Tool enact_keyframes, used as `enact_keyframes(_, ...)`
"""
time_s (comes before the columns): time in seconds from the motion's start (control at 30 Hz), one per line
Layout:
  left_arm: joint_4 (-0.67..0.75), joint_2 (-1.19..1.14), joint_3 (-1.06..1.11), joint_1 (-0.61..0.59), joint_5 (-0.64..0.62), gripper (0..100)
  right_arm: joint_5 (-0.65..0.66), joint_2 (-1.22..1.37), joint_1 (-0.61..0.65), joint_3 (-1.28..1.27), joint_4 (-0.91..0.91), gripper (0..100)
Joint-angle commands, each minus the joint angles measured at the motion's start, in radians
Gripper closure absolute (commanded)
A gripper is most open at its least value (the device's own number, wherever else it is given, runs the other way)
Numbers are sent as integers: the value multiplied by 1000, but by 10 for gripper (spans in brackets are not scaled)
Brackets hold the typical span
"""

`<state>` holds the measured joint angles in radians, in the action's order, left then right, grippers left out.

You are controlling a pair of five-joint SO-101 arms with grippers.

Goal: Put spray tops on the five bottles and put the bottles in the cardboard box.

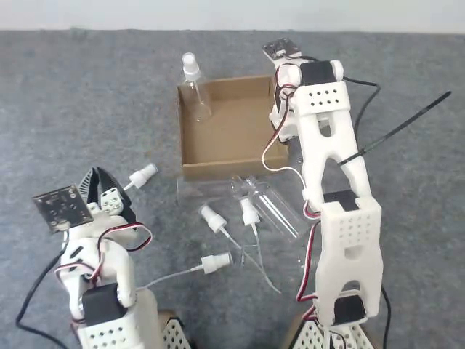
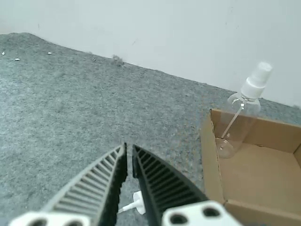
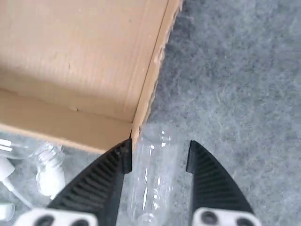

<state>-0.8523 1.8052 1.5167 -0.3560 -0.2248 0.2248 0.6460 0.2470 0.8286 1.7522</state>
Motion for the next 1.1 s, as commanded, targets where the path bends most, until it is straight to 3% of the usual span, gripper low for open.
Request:
enact_keyframes(0.0, 37, 18, -10, -6, 11, 987, 5, -160, 5, -40, 44, 842)
enact_keyframes(0.33, 37, 18, -10, -6, 11, 987, 8, -409, 21, -227, 42, 842)
enact_keyframes(0.77, 37, 18, -10, -6, 11, 987, 8, -679, 143, -532, 39, 842)
enact_keyframes(1.07, 37, 18, -10, -6, 11, 987, 8, -820, 232, -850, -120, 843)
